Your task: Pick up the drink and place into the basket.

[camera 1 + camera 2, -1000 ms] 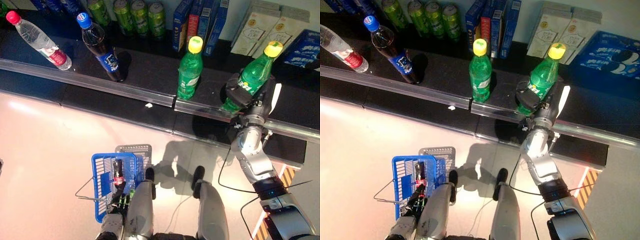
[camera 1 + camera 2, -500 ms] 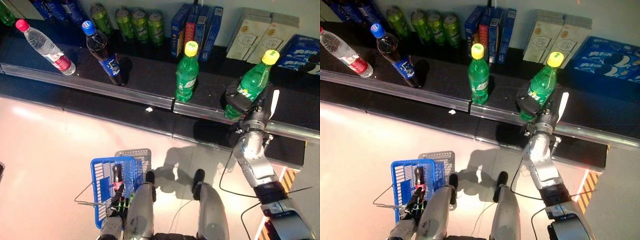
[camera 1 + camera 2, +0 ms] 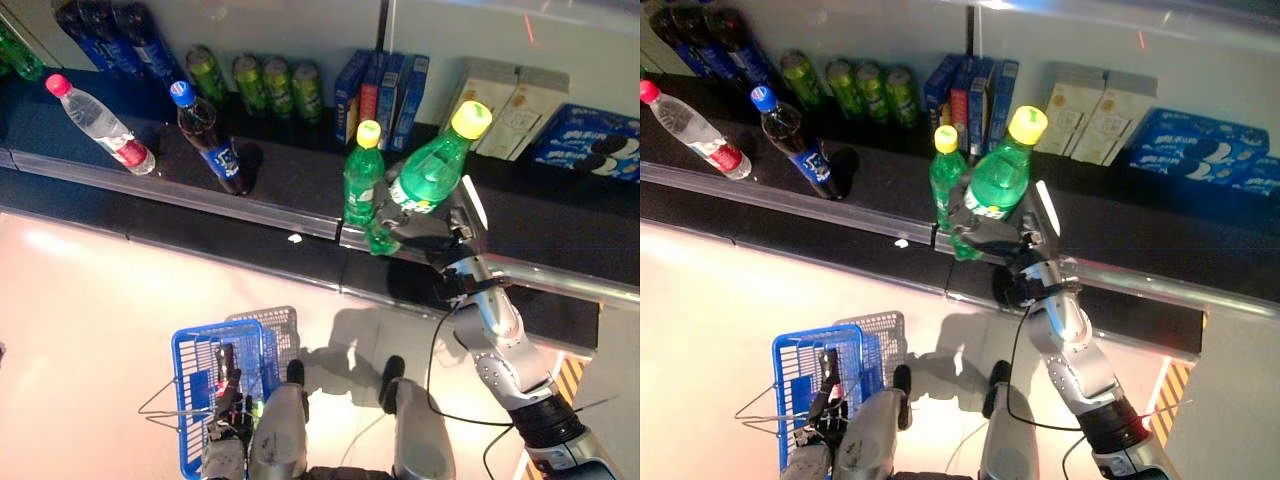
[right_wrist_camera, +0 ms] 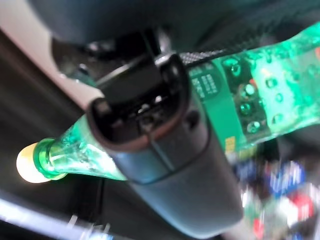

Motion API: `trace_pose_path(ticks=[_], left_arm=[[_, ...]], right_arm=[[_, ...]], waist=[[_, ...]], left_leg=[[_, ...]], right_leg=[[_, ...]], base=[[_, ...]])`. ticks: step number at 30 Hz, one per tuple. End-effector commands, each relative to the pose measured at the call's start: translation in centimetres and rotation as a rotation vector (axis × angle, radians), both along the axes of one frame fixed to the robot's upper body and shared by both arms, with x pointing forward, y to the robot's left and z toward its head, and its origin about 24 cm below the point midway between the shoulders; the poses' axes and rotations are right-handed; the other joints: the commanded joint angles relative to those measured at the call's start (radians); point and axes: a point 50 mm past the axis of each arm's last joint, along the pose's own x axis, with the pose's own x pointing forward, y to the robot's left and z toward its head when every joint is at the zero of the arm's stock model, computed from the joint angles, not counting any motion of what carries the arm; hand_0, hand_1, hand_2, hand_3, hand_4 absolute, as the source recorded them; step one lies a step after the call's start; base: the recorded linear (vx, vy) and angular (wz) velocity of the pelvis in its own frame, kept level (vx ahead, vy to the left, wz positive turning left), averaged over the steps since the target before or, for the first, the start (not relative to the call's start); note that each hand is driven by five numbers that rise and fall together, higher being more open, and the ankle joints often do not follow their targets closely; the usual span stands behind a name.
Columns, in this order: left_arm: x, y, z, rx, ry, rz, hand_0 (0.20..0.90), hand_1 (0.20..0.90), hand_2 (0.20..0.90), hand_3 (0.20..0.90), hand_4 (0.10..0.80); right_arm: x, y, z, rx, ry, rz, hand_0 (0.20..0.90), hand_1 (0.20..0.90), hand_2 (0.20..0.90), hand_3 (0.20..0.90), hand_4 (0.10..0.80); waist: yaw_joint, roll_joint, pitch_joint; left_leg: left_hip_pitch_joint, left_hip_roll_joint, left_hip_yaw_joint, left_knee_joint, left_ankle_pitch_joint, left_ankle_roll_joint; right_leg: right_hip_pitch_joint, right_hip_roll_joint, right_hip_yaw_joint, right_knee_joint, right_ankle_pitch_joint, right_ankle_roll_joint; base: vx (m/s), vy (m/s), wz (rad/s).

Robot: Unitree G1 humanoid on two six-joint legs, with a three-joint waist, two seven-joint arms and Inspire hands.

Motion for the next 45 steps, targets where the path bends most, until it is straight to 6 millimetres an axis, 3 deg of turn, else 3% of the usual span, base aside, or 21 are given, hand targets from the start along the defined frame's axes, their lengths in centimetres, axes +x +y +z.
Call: trace_pose_path(ticks=[1, 7, 10, 15, 24, 33, 38, 45], left_arm=[[-0.1, 5.8, 3.2, 0.35, -0.178, -0.013, 0.3, 0.3, 0.3, 0.2, 0.1], [0.6, 5.5, 3.9, 0.361, -0.259, -0.048, 0.3, 0.3, 0.3, 0.2, 0.1], [2.4, 5.3, 6.0, 0.578, -0.282, -0.288, 0.3, 0.3, 0.3, 0.2, 0.1], [4.3, 4.4, 8.4, 0.698, -0.409, -0.489, 0.3, 0.3, 0.3, 0.2, 0.1], [6.2, 1.0, 11.9, 0.658, -0.67, -0.736, 0.3, 0.3, 0.3, 0.2, 0.1], [6.8, -0.9, 16.9, 0.776, -0.951, -0.981, 0.3, 0.3, 0.3, 0.2, 0.1], [6.5, -2.3, 19.4, 0.7, -1.146, -1.083, 0.3, 0.3, 0.3, 0.2, 0.1], [6.5, -3.0, 21.4, 0.572, -1.273, -1.054, 0.3, 0.3, 0.3, 0.2, 0.1]], right_arm=[[-3.2, 2.6, 6.5, 0.122, -0.33, 0.278, 0.3, 0.3, 0.3, 0.2, 0.1], [-3.9, 4.9, 6.0, 0.122, -0.297, 0.43, 0.3, 0.3, 0.3, 0.2, 0.1], [-4.3, 6.9, 5.9, 0.129, -0.28, 0.53, 0.3, 0.3, 0.3, 0.2, 0.1], [-4.9, 8.6, 5.6, 0.12, -0.264, 0.597, 0.3, 0.3, 0.3, 0.2, 0.1], [-4.7, 11.3, 7.1, 0.141, -0.311, 0.567, 0.3, 0.3, 0.3, 0.2, 0.1], [-3.1, 12.0, 7.0, 0.038, -0.313, 0.396, 0.3, 0.3, 0.3, 0.2, 0.1], [-2.1, 11.4, 6.1, -0.025, -0.271, 0.336, 0.3, 0.3, 0.3, 0.2, 0.1], [-1.8, 11.3, 4.5, -0.093, -0.221, 0.298, 0.3, 0.3, 0.3, 0.2, 0.1]], waist=[[0.028, -0.013, -0.211], [0.059, -0.009, -0.238], [0.094, -0.004, -0.249], [0.142, 0.002, -0.251], [0.26, 0.006, -0.231], [0.35, 0.001, -0.239], [0.373, -0.002, -0.239], [0.391, -0.007, -0.224]], left_leg=[[-0.025, -0.032, -0.024, -0.002, 0.102, 0.014], [-0.004, -0.044, -0.046, -0.044, 0.1, 0.014], [0.002, -0.055, -0.071, -0.074, 0.102, 0.016], [-0.008, -0.073, -0.103, -0.078, 0.097, 0.02], [-0.031, -0.104, -0.199, -0.066, 0.109, 0.022], [-0.053, -0.132, -0.274, -0.083, 0.131, 0.024], [-0.067, -0.14, -0.293, -0.078, 0.133, 0.026], [-0.075, -0.143, -0.301, -0.067, 0.127, 0.028]], right_leg=[[0.155, 0.013, 0.006, -0.054, -0.073, -0.012], [0.186, 0.011, -0.015, -0.081, -0.066, -0.007], [0.201, 0.01, -0.032, -0.094, -0.062, -0.008], [0.212, -0.001, -0.062, -0.096, -0.059, -0.007], [0.249, -0.022, -0.144, -0.11, -0.046, -0.006], [0.279, -0.025, -0.205, -0.15, -0.032, 0.004], [0.282, -0.024, -0.222, -0.156, -0.029, 0.008], [0.288, -0.027, -0.235, -0.152, -0.032, 0.017]], base=[[0.023, 0.013, 0.06], [-0.002, 0.019, 0.14], [-0.021, 0.017, 0.29], [-0.031, 0.008, 0.25], [-0.027, -0.026, 0.32], [-0.012, -0.01, 0.33], [0.008, 0.002, 0.18], [0.005, -0.005, 0.08]])
